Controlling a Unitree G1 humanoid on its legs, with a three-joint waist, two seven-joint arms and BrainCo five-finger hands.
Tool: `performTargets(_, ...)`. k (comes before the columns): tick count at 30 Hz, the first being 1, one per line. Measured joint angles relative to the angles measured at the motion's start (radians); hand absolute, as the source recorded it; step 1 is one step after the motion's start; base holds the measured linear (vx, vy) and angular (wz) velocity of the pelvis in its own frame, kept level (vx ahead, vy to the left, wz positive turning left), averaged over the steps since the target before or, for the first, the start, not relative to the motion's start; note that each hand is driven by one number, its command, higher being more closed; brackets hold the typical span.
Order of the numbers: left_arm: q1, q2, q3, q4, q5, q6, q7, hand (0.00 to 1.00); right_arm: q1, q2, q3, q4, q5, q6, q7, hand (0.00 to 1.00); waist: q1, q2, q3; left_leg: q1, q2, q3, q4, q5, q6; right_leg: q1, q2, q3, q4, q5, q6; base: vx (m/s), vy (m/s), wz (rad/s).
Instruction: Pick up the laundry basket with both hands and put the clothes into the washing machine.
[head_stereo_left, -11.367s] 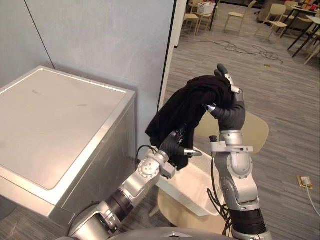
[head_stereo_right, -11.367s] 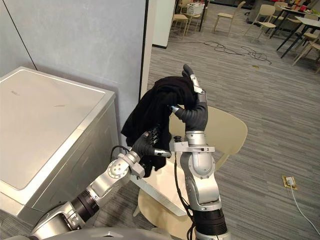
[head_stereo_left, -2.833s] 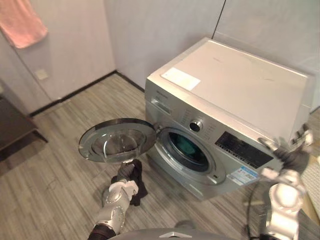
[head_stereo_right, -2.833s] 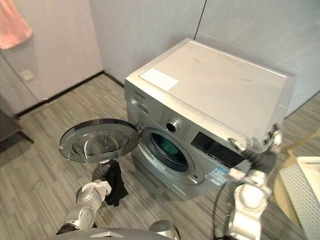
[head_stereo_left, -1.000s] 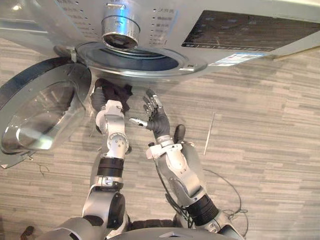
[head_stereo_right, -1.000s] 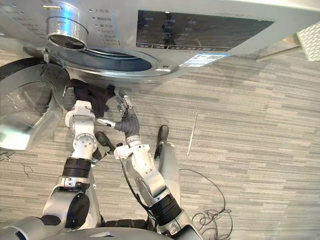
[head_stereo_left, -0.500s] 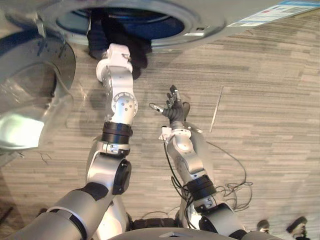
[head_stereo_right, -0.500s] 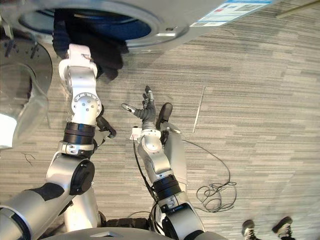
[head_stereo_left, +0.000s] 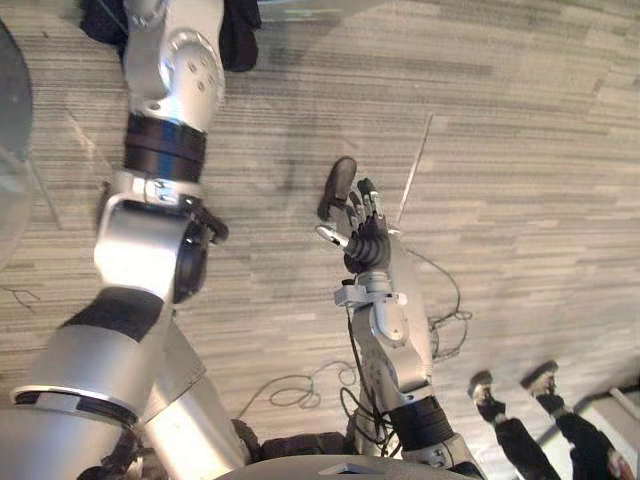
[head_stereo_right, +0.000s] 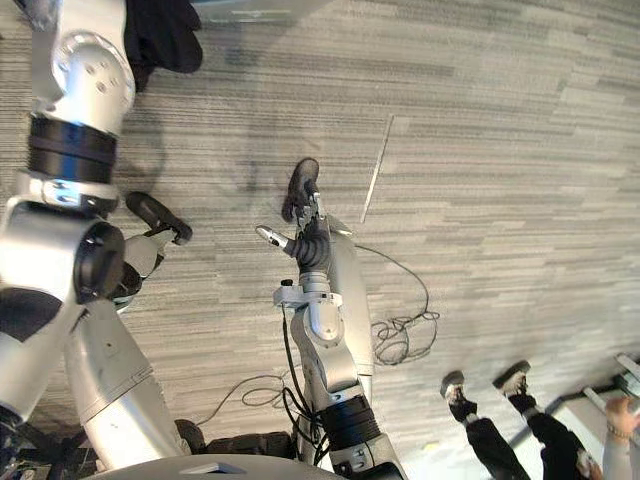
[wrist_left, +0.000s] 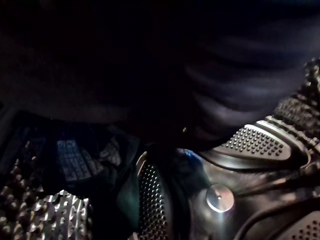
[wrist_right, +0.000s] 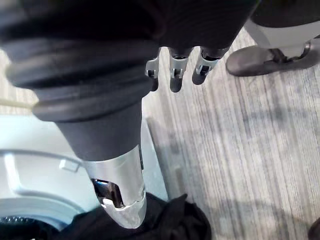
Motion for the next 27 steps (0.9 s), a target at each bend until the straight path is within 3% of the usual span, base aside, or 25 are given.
performTargets(4,-0.059,0.013,-0.054,0.016,0.005,0.002,0.002,1.0,0.012,0.001,-0.022,-0.001,0.071,-0.019,0.001,0.0,0.0,0.0,0.0,-0.01,0.02,0.031,0.002,0.0,0.001,-0.015,0.0,-0.007,-0.001,0.0,0.0,0.0,0.033,-0.02)
performTargets(7,-0.1,0.041,-0.094,0.029,0.055,0.038,0.013,1.0,0.013,0.0,-0.035,-0.029,0.097,-0.033,-0.01,0.0,-0.001,0.0,0.0,-0.004,0.023,0.051,-0.002,0.003,0.006,-0.019,-0.001,-0.004,-0.001,0.0,0.0,0.0,0.019,0.02)
performTargets(10,-0.234,0.121,-0.172,0.051,0.045,0.095,0.006,1.0,0.052,-0.008,-0.066,-0.129,0.122,-0.038,-0.015,0.0,0.0,0.0,0.0,-0.007,0.016,0.097,-0.034,0.015,0.024,-0.051,-0.009,0.005,-0.013,0.005,-0.004,-0.02,0.016,0.13)
performTargets(14,-0.412,0.245,-0.253,0.002,-0.074,0.098,-0.002,1.0,0.162,-0.05,-0.125,-0.205,0.174,-0.045,-0.002,0.0,-0.005,0.0,0.0,-0.008,-0.023,0.129,-0.125,0.067,0.027,-0.059,-0.014,-0.004,-0.09,0.048,-0.01,-0.04,0.023,0.19)
performTargets(16,-0.477,0.344,-0.33,-0.199,-0.179,0.036,0.017,1.0,0.272,-0.07,-0.186,-0.234,0.192,-0.043,-0.001,0.0,-0.005,0.0,0.0,-0.008,-0.056,0.139,-0.194,0.111,0.027,-0.059,-0.019,-0.015,-0.136,0.072,-0.014,-0.05,-0.005,0.36)
performTargets(18,-0.521,0.434,-0.412,-0.22,-0.158,0.002,0.086,1.0,0.358,-0.126,-0.214,-0.224,0.235,-0.028,0.01,0.0,-0.028,0.001,0.0,-0.003,-0.1,0.143,-0.265,0.159,0.03,-0.059,-0.036,-0.03,-0.163,0.083,-0.021,-0.07,-0.034,0.5)
performTargets(20,-0.526,0.435,-0.422,-0.219,-0.115,-0.006,0.133,1.0,0.369,-0.183,-0.226,-0.193,0.261,-0.022,0.045,0.0,-0.049,0.001,0.0,0.002,-0.131,0.143,-0.313,0.192,0.032,-0.058,-0.045,-0.042,-0.176,0.091,-0.026,-0.07,-0.05,0.42)
performTargets(22,-0.522,0.428,-0.464,-0.205,-0.074,-0.03,0.169,1.0,0.357,-0.233,-0.229,-0.156,0.272,-0.01,0.072,0.0,-0.042,0.001,0.0,0.009,-0.137,0.144,-0.34,0.208,0.031,-0.051,-0.037,-0.047,-0.202,0.104,-0.03,-0.07,-0.052,0.08)
performTargets(23,-0.509,0.409,-0.511,-0.201,-0.036,-0.056,0.171,0.0,0.332,-0.256,-0.231,-0.13,0.295,-0.008,0.077,0.0,-0.036,0.001,0.0,0.014,-0.137,0.143,-0.345,0.212,0.03,-0.044,-0.034,-0.048,-0.206,0.109,-0.031,-0.07,-0.052,-0.05)
performTargets(25,-0.497,0.381,-0.576,-0.131,0.074,-0.042,0.129,0.0,0.292,-0.259,-0.248,-0.117,0.334,-0.012,0.087,0.0,-0.026,0.001,0.0,0.023,-0.131,0.14,-0.337,0.212,0.031,-0.029,-0.031,-0.05,-0.208,0.111,-0.033,-0.06,-0.046,-0.09)
performTargets(27,-0.485,0.376,-0.663,-0.072,0.243,0.013,0.044,0.0,0.252,-0.248,-0.27,-0.122,0.369,-0.028,0.098,0.0,-0.023,0.002,0.0,0.032,-0.12,0.132,-0.325,0.209,0.032,-0.006,-0.021,-0.054,-0.219,0.119,-0.033,-0.08,-0.048,-0.2)
